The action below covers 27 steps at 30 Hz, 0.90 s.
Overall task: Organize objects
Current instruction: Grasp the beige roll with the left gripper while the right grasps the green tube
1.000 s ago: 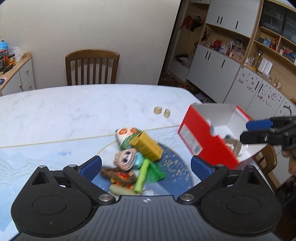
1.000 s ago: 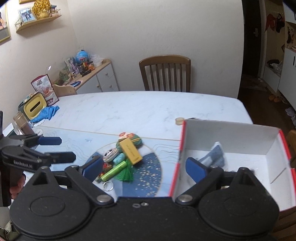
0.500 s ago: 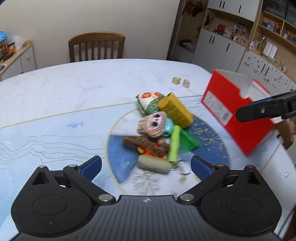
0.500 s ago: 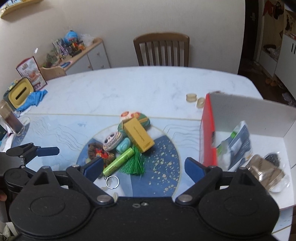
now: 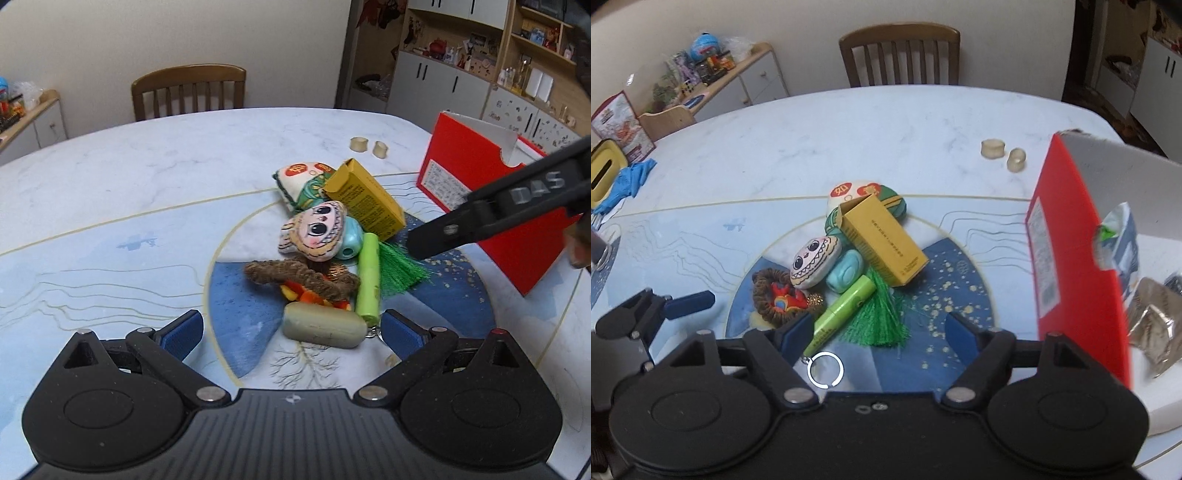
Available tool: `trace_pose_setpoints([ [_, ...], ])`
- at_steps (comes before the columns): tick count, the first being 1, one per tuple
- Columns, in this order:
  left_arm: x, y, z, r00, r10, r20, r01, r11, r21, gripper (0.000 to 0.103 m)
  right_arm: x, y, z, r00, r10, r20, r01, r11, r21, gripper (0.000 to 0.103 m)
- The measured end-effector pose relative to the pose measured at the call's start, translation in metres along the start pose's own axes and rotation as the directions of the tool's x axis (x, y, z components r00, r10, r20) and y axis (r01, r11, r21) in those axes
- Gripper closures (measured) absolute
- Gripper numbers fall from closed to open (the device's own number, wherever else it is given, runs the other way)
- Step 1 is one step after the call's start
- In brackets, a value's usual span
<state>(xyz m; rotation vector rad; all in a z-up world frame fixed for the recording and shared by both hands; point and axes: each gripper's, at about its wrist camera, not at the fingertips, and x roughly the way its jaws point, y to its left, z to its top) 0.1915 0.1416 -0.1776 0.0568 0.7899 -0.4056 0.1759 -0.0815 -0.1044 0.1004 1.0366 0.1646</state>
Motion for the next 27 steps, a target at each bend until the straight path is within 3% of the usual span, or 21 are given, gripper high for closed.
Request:
trace_pose_setpoints([
  [4, 0.003, -0.003, -0.001, 1.000, -0.011, 0.008, 0.011, 1.000, 0.003, 0.001, 0.015, 0.006, 0.002, 0.999, -0.009, -0.039, 0.011, 0.999, 0.044, 0.042],
  [8, 0.003, -0.007, -0.002, 1.000, -0.015, 0.026, 0.015, 1.000, 0.023, 0.001, 0.025, 0.011, 0.003, 0.998, -0.026, -0.063, 0.029, 0.999, 0.044, 0.047],
  [10, 0.003, -0.010, -0.003, 0.999, -0.017, 0.030, 0.015, 0.999, 0.043, 0.010, 0.028, 0.013, 0.004, 0.997, -0.036, -0.068, 0.039, 0.999, 0.036, 0.050],
  [14, 0.003, -0.010, -0.003, 0.999, -0.014, 0.032, 0.013, 0.999, 0.038, 0.016, 0.030, 0.017, 0.008, 0.997, -0.030, -0.070, 0.033, 0.998, 0.047, 0.054],
  [17, 0.003, -0.009, -0.003, 0.999, -0.011, 0.033, 0.010, 1.000, 0.026, 0.031, 0.033, 0.019, 0.012, 0.997, -0.032, -0.077, 0.037, 0.998, 0.059, 0.059],
  [21, 0.002, -0.012, -0.004, 0.999, -0.014, 0.041, 0.013, 0.999, 0.034, 0.038, 0.039, 0.019, 0.015, 0.995, -0.028, -0.097, 0.037, 0.995, 0.089, 0.065],
  [24, 0.000, -0.015, -0.005, 0.999, -0.026, 0.044, 0.024, 0.999, 0.043, 0.049, 0.043, 0.020, 0.016, 0.994, -0.032, -0.109, 0.044, 0.993, 0.107, 0.070],
  [27, 0.000, -0.018, -0.005, 0.999, -0.021, 0.048, 0.019, 0.999, 0.049, 0.052, 0.047, 0.022, 0.016, 0.992, -0.032, -0.120, 0.046, 0.992, 0.116, 0.071],
])
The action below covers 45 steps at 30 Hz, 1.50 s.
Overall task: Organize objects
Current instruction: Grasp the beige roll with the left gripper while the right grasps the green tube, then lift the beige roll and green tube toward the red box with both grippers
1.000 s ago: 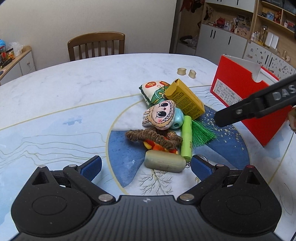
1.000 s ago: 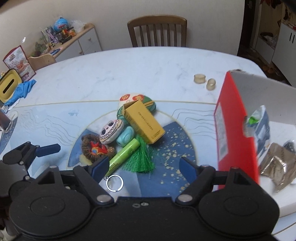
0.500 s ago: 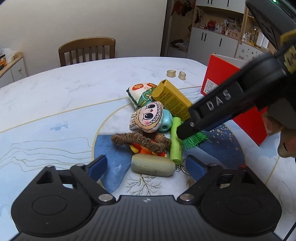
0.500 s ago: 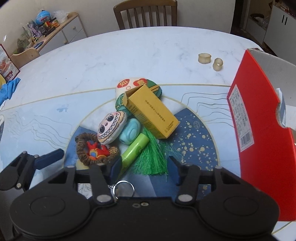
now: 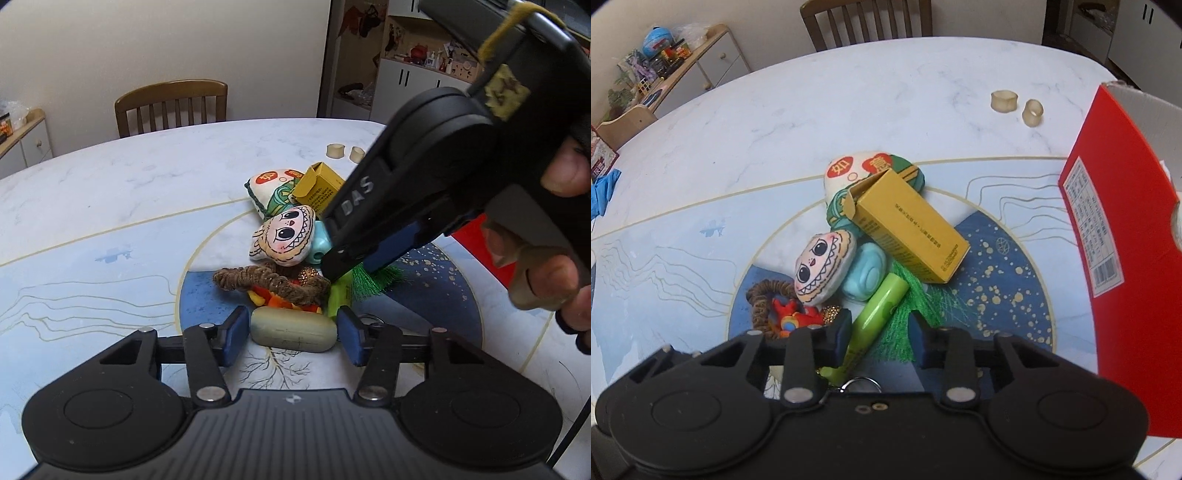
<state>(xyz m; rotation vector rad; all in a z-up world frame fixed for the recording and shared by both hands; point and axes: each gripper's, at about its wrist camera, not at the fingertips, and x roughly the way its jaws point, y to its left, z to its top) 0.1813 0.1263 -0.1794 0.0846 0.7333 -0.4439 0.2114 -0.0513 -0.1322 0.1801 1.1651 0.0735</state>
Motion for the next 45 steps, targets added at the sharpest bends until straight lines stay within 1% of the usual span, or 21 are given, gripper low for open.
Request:
trace_pose_setpoints([
  [6, 0.000, 0.001, 0.000, 1.000, -0.004, -0.002, 0.004, 1.000, -0.009, 0.052, 0.005, 0.007, 0.000, 1.000, -0.009, -0.011, 0.009, 1.000, -0.015, 0.074],
  [7, 0.000, 0.002, 0.000, 1.000, -0.005, -0.002, 0.005, 1.000, -0.013, 0.052, 0.006, 0.007, -0.001, 1.000, -0.006, -0.015, 0.006, 1.000, -0.016, 0.078],
  [15, -0.003, 0.004, 0.000, 1.000, -0.006, -0.012, 0.006, 0.999, -0.032, 0.053, 0.002, -0.001, -0.006, 0.999, 0.032, -0.020, -0.032, 0.999, 0.012, 0.083],
  [17, -0.006, 0.005, -0.001, 1.000, -0.007, -0.013, 0.007, 0.999, -0.040, 0.053, -0.002, -0.002, -0.010, 0.999, 0.041, -0.022, -0.041, 0.999, 0.017, 0.087],
  [26, -0.028, 0.008, 0.000, 1.000, -0.008, -0.024, 0.006, 0.996, -0.084, 0.053, -0.032, -0.015, -0.029, 0.992, 0.122, -0.020, -0.121, 0.992, 0.030, 0.087],
  [29, -0.039, 0.007, 0.003, 1.000, -0.022, -0.022, 0.020, 0.995, -0.098, 0.053, -0.045, -0.019, -0.034, 0.990, 0.140, -0.010, -0.140, 0.990, 0.031, 0.087],
  [31, -0.046, 0.005, 0.007, 0.999, -0.029, -0.018, 0.027, 0.995, -0.099, 0.053, -0.054, -0.023, -0.036, 0.988, 0.158, 0.003, -0.158, 0.987, 0.035, 0.087],
  [34, -0.059, 0.006, 0.017, 0.997, -0.072, 0.004, 0.072, 0.988, -0.138, 0.053, -0.072, -0.030, -0.039, 0.984, 0.178, 0.027, -0.179, 0.983, 0.036, 0.087],
  [40, -0.084, -0.011, 0.042, 0.995, -0.092, 0.042, 0.096, 0.991, -0.093, 0.053, -0.109, -0.054, -0.039, 0.976, 0.200, 0.084, -0.203, 0.979, 0.029, 0.087],
  [45, -0.099, -0.028, 0.068, 0.991, -0.117, 0.065, 0.122, 0.989, -0.079, 0.053, -0.137, -0.081, -0.034, 0.967, 0.213, 0.137, -0.219, 0.976, 0.024, 0.087],
])
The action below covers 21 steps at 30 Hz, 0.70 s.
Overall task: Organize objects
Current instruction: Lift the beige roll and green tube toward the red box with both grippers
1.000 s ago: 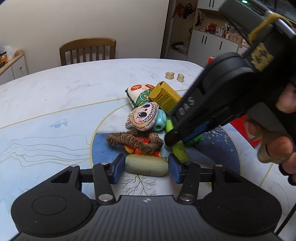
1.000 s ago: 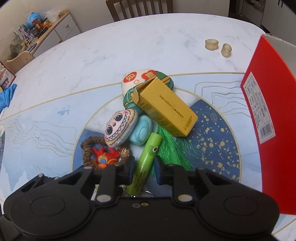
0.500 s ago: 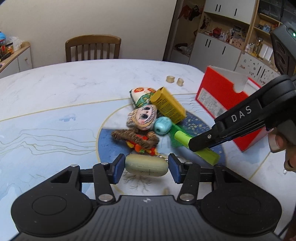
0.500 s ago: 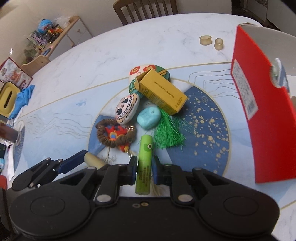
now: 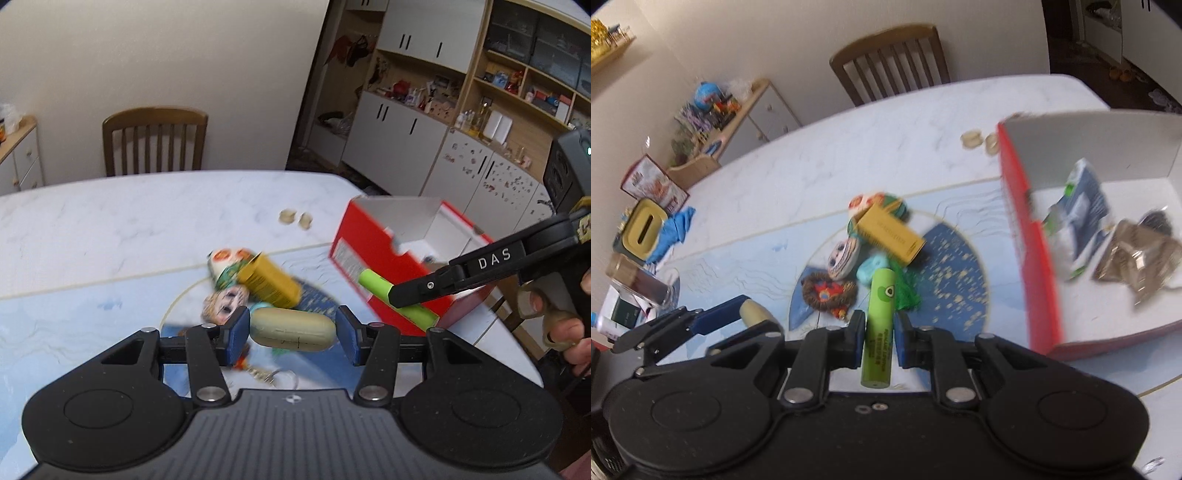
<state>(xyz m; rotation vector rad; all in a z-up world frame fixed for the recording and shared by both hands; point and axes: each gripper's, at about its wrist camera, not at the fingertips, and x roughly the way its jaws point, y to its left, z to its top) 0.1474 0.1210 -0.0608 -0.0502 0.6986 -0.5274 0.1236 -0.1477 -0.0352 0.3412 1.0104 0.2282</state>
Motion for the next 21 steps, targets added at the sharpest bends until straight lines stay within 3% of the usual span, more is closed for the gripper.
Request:
trace_pose_setpoints([
  [9, 0.012, -0.060, 0.032, 0.999, -0.041, 0.008, 0.040, 0.995, 0.086, 0.053, -0.049, -0.057, 0.017, 0.996, -0.007, 0.092, 0.005, 1.000, 0.020, 0.087],
  [21, 0.072, -0.147, 0.054, 0.997, -0.072, -0.037, 0.078, 0.981, 0.180, 0.053, -0.090, -0.151, 0.030, 0.987, -0.076, 0.142, 0.068, 0.996, 0.060, 0.087],
])
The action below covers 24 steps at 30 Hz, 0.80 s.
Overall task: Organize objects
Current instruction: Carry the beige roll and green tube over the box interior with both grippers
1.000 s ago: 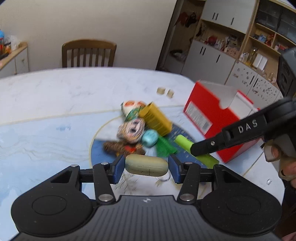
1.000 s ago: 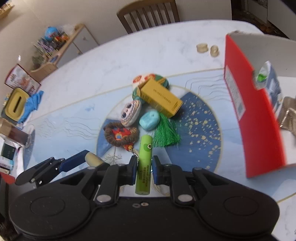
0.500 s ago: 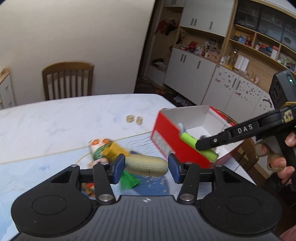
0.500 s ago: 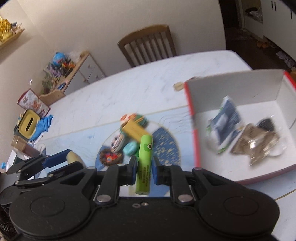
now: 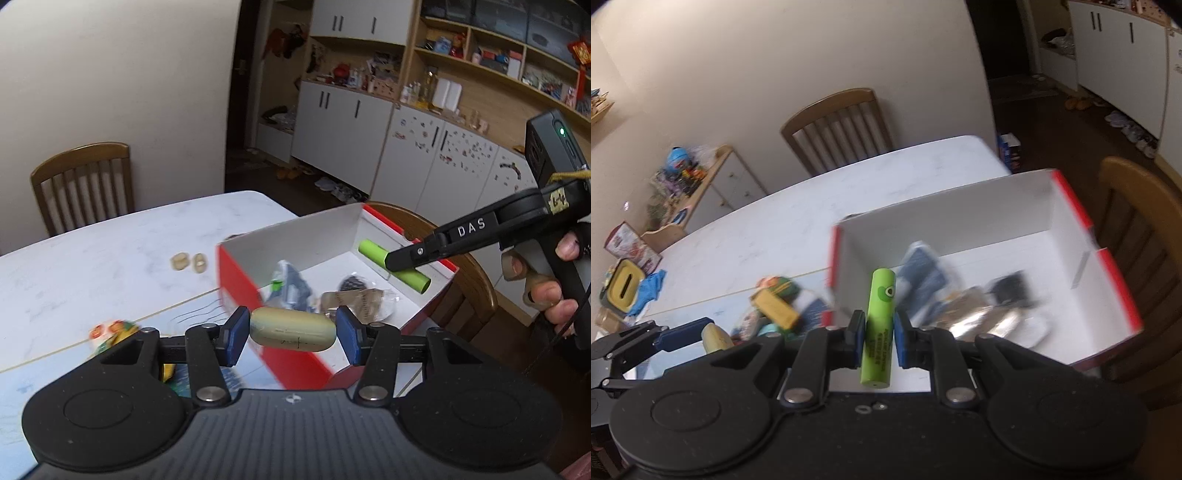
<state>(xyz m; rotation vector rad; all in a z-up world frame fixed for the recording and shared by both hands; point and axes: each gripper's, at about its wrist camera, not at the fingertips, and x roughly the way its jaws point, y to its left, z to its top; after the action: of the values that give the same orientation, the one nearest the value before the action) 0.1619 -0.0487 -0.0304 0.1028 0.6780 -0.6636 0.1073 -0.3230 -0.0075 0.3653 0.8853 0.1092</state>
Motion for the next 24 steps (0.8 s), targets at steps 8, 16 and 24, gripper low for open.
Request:
trace_pose_setpoints([
  [8, 0.052, -0.044, 0.013, 0.997, -0.026, -0.066, 0.030, 0.997, 0.064, 0.053, -0.001, -0.053, 0.014, 0.999, -0.038, 0.008, 0.037, 0.999, 0.007, 0.087],
  [16, 0.107, -0.073, 0.026, 0.990, -0.022, -0.141, 0.036, 0.994, 0.102, 0.053, 0.020, -0.086, 0.032, 0.999, -0.046, -0.010, 0.046, 0.999, 0.000, 0.087],
  [24, 0.156, -0.079, 0.036, 0.981, 0.028, -0.193, -0.002, 0.991, 0.130, 0.053, 0.060, -0.098, 0.048, 0.997, -0.031, -0.076, 0.027, 0.998, -0.054, 0.087],
])
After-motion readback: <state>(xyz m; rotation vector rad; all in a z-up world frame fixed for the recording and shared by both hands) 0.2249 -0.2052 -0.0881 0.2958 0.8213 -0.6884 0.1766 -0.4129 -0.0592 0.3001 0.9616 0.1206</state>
